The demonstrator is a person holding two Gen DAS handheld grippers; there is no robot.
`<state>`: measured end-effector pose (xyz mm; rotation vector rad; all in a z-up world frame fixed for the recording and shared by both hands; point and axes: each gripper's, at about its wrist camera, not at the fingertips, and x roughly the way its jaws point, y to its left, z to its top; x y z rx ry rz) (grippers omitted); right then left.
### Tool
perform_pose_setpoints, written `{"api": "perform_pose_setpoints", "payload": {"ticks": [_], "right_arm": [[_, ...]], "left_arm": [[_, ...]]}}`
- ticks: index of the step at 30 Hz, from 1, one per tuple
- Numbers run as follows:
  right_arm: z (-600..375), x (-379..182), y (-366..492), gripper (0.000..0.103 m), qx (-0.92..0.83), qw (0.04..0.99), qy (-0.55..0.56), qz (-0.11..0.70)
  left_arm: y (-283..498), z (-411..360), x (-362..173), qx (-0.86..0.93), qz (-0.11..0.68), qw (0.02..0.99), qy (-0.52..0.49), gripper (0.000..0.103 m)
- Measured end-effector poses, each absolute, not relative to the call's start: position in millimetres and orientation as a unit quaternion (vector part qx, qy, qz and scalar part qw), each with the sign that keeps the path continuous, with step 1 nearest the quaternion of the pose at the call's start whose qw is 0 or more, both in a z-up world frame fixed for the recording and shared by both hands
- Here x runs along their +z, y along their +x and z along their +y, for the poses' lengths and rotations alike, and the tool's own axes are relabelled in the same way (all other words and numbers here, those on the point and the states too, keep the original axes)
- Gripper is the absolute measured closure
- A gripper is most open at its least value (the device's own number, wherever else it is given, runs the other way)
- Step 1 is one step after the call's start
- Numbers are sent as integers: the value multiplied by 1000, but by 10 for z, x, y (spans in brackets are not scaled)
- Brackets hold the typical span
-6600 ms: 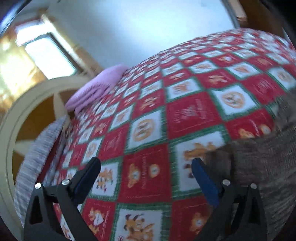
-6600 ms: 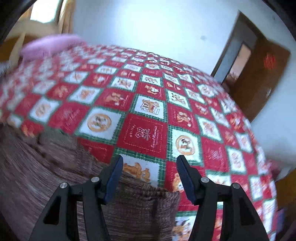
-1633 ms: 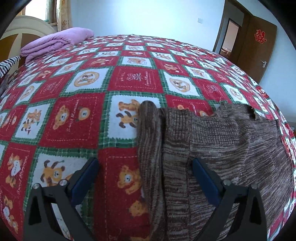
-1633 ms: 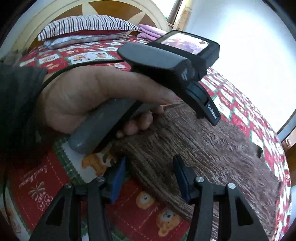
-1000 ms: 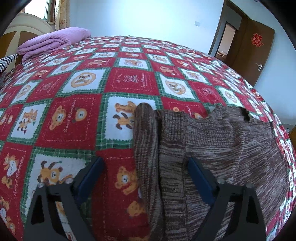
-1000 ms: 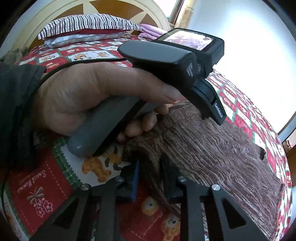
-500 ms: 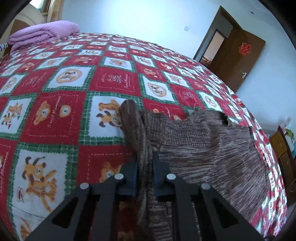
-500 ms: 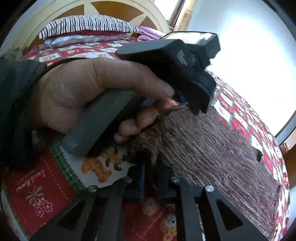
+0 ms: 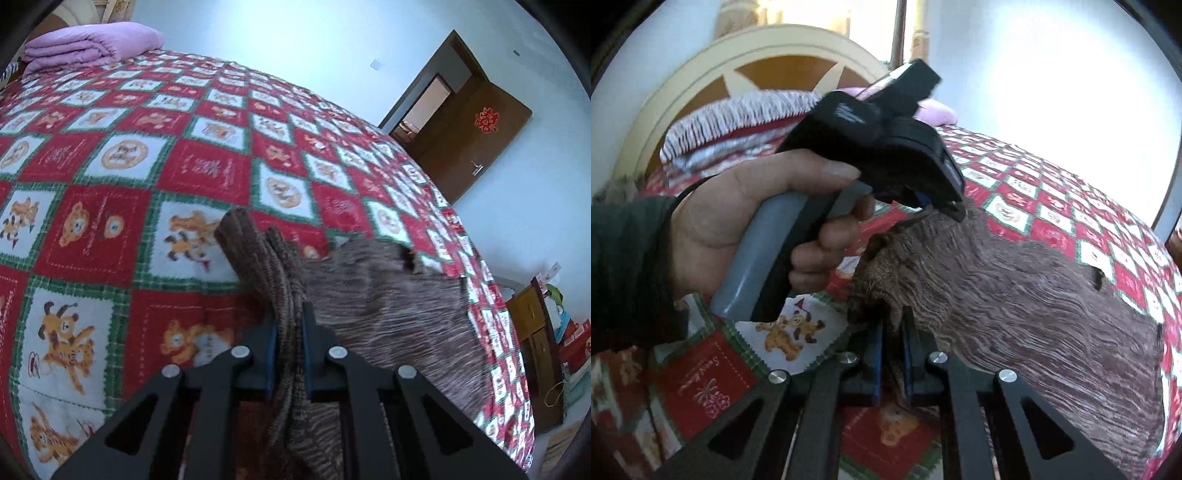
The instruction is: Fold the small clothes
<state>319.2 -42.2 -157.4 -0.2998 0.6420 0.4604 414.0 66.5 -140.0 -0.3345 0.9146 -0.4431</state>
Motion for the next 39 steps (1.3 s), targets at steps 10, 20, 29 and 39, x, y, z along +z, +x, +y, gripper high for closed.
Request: {"api": "perform_pose_setpoints", "payload": {"ticks": [10, 20, 29, 39], "right_arm": [[-1014, -1344, 3092, 96, 206, 930, -68, 298], [-1681, -1112, 2927, 96, 178, 943, -5, 281], [-2327, -1054, 2748, 96, 143, 947, 40, 283], [-2890, -1156, 2616, 96, 113, 944, 80, 299]], "left_arm": [[4044, 137, -914, -253, 408, 863, -155, 92], [3977, -496, -637, -289, 393, 862, -139, 92], [3949, -1173, -593, -316, 394, 857, -100, 92], [3943, -1801, -750, -342, 408, 844, -65, 92]]}}
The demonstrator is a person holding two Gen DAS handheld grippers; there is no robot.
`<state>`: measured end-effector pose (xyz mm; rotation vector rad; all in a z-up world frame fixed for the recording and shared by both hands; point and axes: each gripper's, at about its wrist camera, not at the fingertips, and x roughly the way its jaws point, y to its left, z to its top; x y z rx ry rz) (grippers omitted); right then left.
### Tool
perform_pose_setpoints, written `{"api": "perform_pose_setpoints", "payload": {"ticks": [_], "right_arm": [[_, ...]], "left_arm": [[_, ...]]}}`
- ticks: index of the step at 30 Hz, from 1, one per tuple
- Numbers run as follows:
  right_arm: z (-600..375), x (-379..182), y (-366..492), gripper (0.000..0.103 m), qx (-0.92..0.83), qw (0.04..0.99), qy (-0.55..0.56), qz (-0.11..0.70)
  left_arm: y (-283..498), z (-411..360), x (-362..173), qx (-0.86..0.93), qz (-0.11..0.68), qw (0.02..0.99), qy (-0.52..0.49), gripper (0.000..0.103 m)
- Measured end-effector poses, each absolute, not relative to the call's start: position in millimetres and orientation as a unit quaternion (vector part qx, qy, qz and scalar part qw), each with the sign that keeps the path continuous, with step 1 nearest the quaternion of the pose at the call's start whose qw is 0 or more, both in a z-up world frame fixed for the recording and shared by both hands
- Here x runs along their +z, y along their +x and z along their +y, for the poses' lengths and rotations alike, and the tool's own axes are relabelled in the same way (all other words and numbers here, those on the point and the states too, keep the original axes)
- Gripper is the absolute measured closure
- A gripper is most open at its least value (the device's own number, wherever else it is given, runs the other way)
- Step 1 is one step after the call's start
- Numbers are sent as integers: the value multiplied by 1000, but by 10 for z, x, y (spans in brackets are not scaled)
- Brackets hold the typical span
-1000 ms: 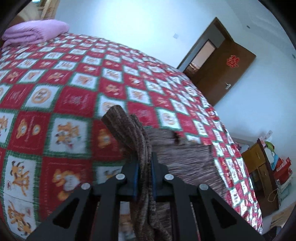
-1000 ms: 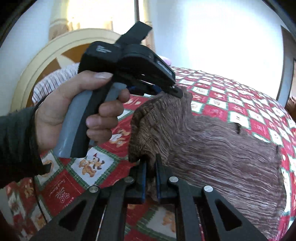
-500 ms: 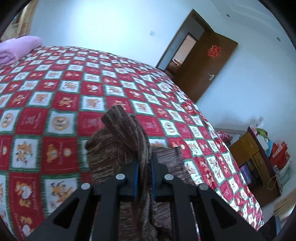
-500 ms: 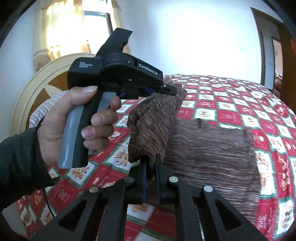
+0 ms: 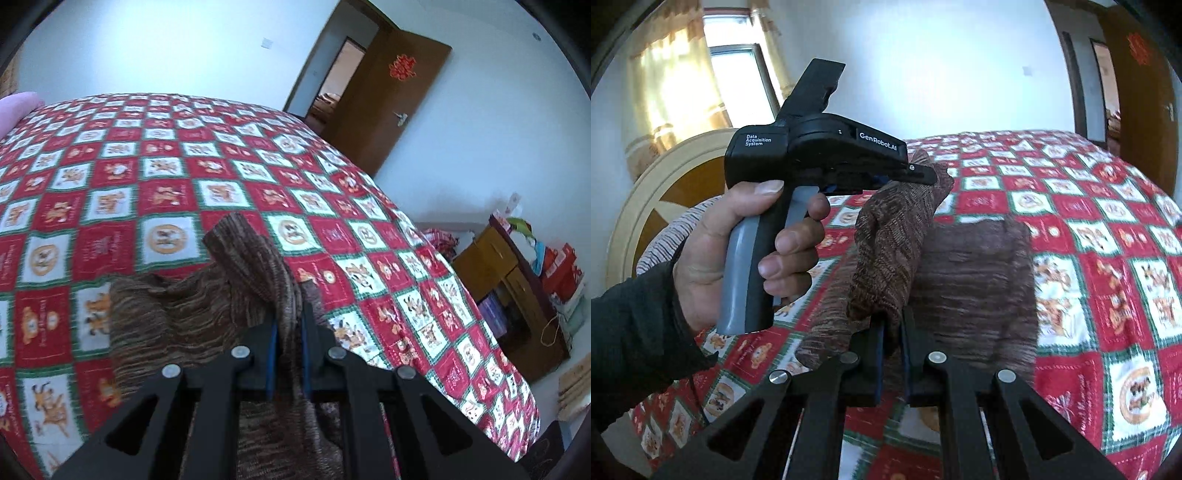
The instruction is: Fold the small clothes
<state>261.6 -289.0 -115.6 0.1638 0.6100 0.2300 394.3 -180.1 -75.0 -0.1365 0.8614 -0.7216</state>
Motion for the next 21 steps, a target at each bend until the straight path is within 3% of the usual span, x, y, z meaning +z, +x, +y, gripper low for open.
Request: {"api": "perform_pose_setpoints", "payload": {"ticks": [18, 21], "right_arm": [[-3507, -1682, 2557, 96, 74, 915, 165, 361], [-3601, -1771, 2590, 96, 69, 908, 178, 373]], "left_arm": [[3808, -2643, -1213, -344, 428, 835, 42, 92], [3784, -2680, -1260, -328, 434, 837, 55, 80]]}}
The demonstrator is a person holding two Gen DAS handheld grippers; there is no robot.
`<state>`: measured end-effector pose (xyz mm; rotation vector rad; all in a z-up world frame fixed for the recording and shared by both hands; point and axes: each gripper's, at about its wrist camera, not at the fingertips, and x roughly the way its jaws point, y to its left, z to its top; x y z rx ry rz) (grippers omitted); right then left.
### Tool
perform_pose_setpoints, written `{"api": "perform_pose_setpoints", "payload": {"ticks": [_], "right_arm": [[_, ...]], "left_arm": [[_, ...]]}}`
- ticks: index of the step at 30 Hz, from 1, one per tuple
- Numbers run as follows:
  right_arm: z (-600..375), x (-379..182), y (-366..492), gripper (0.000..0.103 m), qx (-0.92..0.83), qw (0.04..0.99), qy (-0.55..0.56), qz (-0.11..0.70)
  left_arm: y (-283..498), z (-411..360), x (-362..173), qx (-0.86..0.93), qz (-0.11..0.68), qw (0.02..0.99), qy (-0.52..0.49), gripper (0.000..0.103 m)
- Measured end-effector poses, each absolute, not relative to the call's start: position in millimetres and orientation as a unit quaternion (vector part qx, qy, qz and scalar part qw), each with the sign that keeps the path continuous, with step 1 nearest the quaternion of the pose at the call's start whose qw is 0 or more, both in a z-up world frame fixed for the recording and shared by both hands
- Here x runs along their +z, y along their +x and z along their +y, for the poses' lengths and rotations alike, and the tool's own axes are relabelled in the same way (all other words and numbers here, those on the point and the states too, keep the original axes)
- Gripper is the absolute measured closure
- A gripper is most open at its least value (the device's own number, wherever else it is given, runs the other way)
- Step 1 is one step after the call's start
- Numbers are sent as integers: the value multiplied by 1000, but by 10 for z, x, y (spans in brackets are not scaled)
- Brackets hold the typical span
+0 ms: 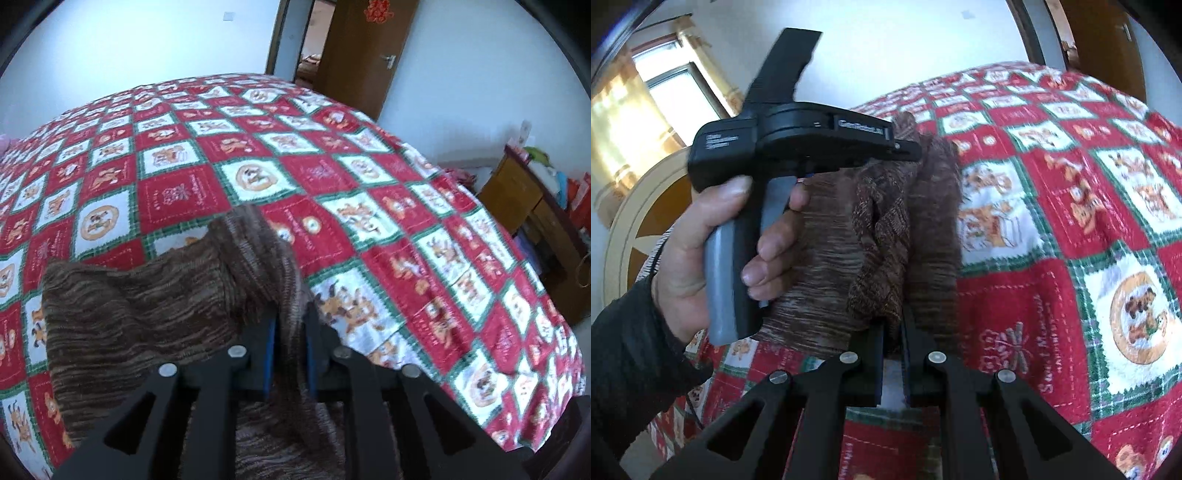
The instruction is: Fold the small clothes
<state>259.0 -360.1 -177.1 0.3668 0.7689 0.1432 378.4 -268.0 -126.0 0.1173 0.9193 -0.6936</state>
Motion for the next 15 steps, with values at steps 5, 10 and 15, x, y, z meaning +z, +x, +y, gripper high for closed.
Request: {"api": "perform_pose_setpoints", "payload": {"ticks": [5, 10, 15], "right_arm": [[-3729, -1854, 2582, 96, 82, 895, 217, 380], [-3774, -1901, 2554, 96, 99, 891, 234, 376], [-3839, -1900, 2509, 89, 112, 889, 255, 363]], "left_arm": [[3539, -2449, -1126, -316, 398, 859, 59, 34], [3326, -2077, -1186, -276, 366, 883, 103, 31], [3163, -1709, -1485, -219, 351, 895, 164, 29]]}}
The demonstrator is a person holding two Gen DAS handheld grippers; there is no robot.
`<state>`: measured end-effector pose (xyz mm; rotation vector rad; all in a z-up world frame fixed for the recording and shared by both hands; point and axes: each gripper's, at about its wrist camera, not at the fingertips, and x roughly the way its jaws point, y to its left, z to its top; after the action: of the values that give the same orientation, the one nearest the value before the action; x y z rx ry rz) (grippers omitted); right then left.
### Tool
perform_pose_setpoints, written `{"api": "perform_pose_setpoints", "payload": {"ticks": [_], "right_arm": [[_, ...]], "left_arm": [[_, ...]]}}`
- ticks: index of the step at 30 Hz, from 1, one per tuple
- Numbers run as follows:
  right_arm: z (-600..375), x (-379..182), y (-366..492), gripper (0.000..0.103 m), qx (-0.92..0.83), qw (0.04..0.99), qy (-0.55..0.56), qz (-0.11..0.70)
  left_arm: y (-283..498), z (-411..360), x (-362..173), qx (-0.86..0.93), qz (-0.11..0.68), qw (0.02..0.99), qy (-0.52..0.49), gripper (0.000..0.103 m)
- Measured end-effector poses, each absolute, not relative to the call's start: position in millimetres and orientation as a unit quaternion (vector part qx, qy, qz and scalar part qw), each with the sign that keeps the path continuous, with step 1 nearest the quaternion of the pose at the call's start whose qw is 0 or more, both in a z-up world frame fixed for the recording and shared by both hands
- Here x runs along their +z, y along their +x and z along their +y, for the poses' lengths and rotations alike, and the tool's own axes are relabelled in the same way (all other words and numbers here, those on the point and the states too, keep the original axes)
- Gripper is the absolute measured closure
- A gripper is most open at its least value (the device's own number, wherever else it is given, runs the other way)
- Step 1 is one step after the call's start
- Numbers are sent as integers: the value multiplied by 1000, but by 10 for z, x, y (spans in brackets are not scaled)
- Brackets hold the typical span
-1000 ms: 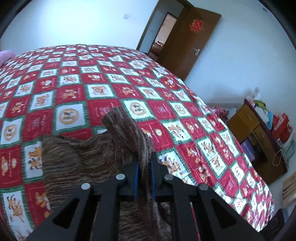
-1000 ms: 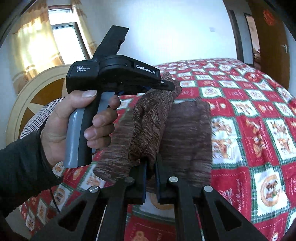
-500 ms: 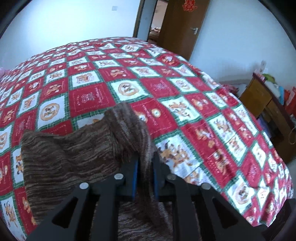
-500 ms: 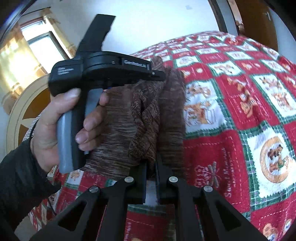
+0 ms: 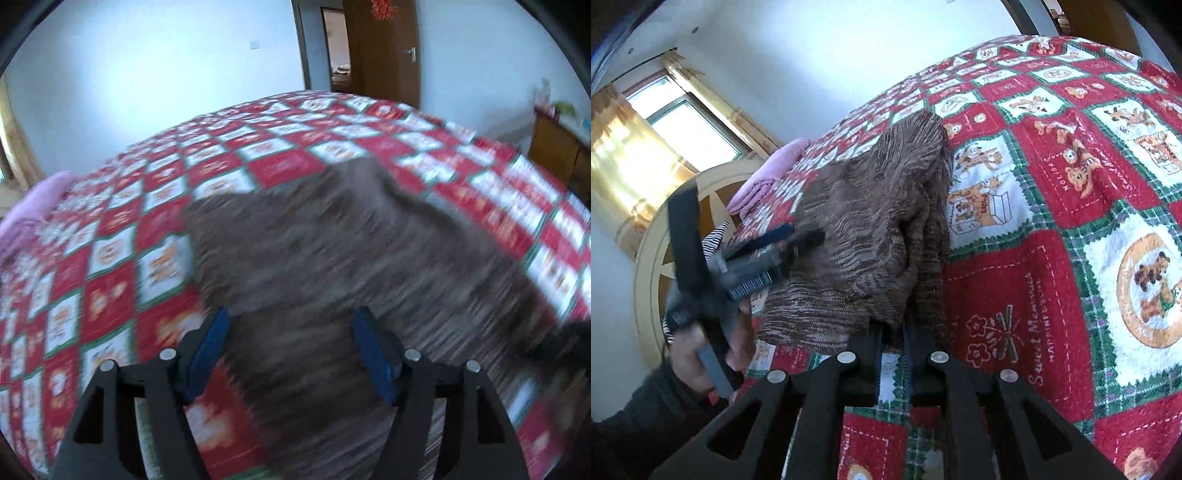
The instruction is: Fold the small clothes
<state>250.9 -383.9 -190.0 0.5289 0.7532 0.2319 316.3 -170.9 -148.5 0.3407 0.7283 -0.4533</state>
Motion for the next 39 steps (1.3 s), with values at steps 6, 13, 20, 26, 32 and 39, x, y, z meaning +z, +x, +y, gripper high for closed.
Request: {"api": "perform_pose_setpoints", "payload": {"ticks": [6, 13, 20, 26, 32, 39], "right_arm": [[-3897, -1707, 2270, 49, 39, 922, 223, 315], [-3389, -1127, 2711, 53, 27, 946, 84, 313], [-2454, -1245, 3864, 74, 86, 920, -47, 380], [-1918, -1690, 4470, 86, 133, 889, -102, 426], [-2017, -1650, 4474, 87, 155, 897, -49, 411], [-2597, -1343, 3940, 83, 140, 918, 21, 370]], "left_arm": [[3112, -1379, -1558, -238, 364, 894, 106, 25], [3071, -1161, -1675, -243, 398, 883, 56, 14], [3114, -1038, -1771, -249, 428, 869, 14, 10], [3059, -900, -1764, -258, 424, 868, -20, 10], [3085, -837, -1769, -267, 426, 863, -44, 9], [3114, -619, -1749, -239, 414, 872, -101, 1]]}}
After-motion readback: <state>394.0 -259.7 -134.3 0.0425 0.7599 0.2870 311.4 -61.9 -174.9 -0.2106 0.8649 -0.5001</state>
